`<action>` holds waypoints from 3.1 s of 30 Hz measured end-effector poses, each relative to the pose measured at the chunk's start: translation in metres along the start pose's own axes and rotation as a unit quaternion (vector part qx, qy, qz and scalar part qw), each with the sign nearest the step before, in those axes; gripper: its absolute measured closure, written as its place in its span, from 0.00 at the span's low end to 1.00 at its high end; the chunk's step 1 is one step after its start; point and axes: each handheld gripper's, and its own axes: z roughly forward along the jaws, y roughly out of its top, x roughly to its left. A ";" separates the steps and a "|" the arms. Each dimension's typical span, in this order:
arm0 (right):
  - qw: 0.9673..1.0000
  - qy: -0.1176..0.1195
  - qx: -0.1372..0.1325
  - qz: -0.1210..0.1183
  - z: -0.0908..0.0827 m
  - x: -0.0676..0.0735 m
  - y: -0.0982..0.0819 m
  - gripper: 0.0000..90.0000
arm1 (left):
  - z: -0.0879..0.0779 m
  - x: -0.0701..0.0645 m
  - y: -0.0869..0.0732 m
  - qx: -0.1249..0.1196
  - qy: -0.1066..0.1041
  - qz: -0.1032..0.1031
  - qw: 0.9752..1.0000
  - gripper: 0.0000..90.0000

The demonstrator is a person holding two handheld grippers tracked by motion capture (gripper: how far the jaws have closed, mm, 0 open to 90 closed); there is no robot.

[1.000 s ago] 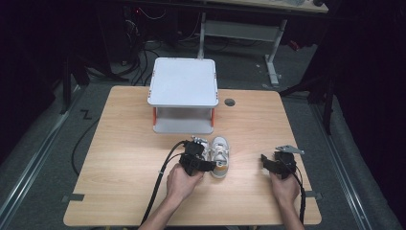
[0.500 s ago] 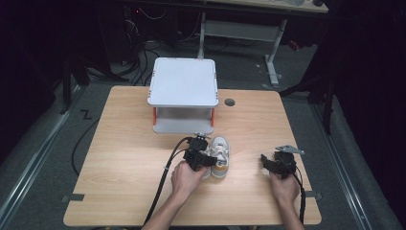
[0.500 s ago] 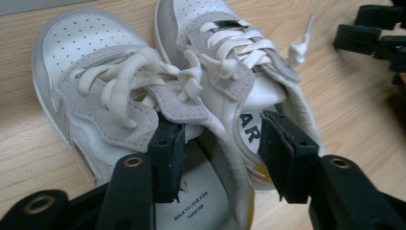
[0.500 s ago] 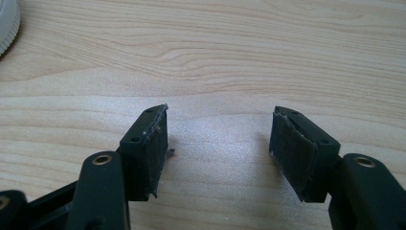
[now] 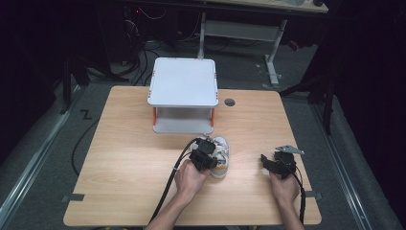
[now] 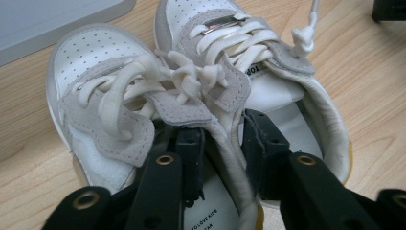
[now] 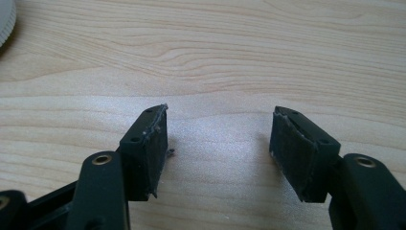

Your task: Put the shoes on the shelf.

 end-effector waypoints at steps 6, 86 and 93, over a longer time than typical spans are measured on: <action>1.000 0.000 0.000 0.000 0.000 0.000 0.000 0.43 | -0.004 0.009 -0.006 -0.006 -0.010 -0.010 1.000 0.87; 1.000 0.005 0.001 -0.002 0.001 0.000 0.001 0.42 | 0.001 0.126 0.018 -0.124 0.118 -0.081 0.982 0.91; 1.000 0.008 0.000 -0.005 0.002 0.000 0.002 0.42 | 0.007 0.126 0.023 -0.128 0.124 -0.081 0.981 0.91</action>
